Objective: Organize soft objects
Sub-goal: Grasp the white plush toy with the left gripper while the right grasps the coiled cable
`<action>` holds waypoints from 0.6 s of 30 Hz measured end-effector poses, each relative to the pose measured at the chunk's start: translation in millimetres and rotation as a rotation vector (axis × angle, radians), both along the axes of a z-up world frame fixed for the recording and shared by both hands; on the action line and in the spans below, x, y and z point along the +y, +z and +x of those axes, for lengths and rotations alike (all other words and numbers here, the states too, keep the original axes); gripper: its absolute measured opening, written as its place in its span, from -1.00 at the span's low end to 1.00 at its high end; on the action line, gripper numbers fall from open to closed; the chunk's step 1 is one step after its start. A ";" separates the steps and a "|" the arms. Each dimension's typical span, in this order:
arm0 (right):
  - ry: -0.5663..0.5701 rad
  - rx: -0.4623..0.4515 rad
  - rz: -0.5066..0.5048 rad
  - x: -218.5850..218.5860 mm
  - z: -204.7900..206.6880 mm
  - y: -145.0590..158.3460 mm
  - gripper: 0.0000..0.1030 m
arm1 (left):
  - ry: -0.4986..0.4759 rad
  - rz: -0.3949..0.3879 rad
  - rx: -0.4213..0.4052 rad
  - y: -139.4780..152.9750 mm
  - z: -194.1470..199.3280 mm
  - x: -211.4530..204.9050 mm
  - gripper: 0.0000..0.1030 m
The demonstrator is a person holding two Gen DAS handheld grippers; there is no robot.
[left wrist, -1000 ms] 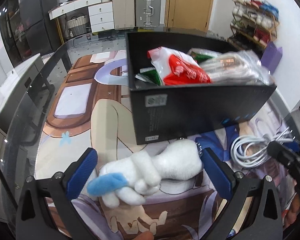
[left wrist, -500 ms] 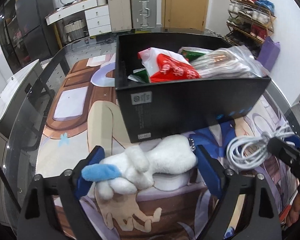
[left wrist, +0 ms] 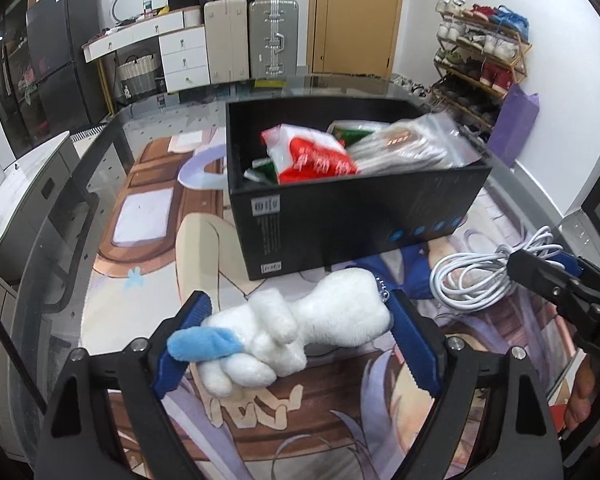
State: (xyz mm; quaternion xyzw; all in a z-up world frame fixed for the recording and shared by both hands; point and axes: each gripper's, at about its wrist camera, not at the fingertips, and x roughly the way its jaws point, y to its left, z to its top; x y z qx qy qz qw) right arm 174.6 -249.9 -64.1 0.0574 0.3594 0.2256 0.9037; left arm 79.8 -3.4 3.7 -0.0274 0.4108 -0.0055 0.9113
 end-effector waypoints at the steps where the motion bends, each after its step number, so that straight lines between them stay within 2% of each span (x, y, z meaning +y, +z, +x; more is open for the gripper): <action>1: 0.001 -0.004 0.002 0.0 -0.9 1.9 0.46 | 0.000 -0.005 -0.012 3.9 -2.1 0.7 0.71; 18: -0.010 -0.125 -0.005 -2.2 -16.5 49.8 0.46 | 0.016 -0.055 -0.145 45.2 -12.0 13.3 0.71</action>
